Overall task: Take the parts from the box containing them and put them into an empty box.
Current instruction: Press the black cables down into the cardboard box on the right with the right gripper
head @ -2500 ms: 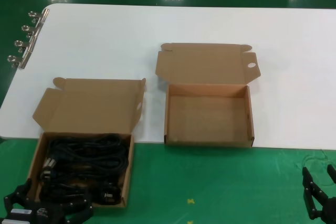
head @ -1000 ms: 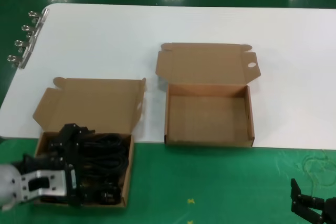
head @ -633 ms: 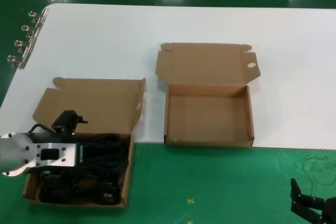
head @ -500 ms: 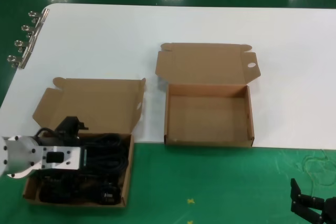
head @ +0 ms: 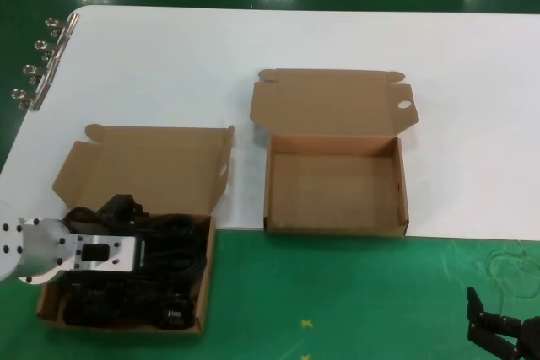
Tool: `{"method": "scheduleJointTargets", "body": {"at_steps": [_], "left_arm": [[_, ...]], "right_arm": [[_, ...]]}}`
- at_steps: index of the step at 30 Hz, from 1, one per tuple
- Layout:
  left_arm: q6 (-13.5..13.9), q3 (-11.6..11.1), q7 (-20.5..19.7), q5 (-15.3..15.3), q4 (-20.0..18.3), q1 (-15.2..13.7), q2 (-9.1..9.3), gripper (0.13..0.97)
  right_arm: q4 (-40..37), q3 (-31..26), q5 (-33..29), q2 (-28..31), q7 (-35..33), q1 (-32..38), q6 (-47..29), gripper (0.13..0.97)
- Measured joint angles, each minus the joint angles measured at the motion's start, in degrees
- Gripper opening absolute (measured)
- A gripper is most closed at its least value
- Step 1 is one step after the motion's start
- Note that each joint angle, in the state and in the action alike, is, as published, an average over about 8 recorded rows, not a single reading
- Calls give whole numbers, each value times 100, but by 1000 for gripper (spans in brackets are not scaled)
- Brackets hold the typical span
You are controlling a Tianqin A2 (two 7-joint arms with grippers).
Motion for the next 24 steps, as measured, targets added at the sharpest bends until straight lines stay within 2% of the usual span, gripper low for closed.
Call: {"method": "scheduleJointTargets", "body": {"at_steps": [6, 10, 19, 24], "left_arm": [[34, 10, 47, -90, 30, -43, -38, 875], [50, 17, 64, -133, 13, -42, -72, 875], [73, 23, 75, -206, -66, -2, -168, 727], [72, 17, 87, -240, -71, 15, -218, 594]], "right_arm": [[0, 0, 0, 0, 0, 0, 0, 966], [0, 0, 0, 0, 0, 0, 0, 966], [0, 0, 0, 0, 0, 0, 0, 966], [0, 0, 0, 0, 0, 0, 0, 966]]}}
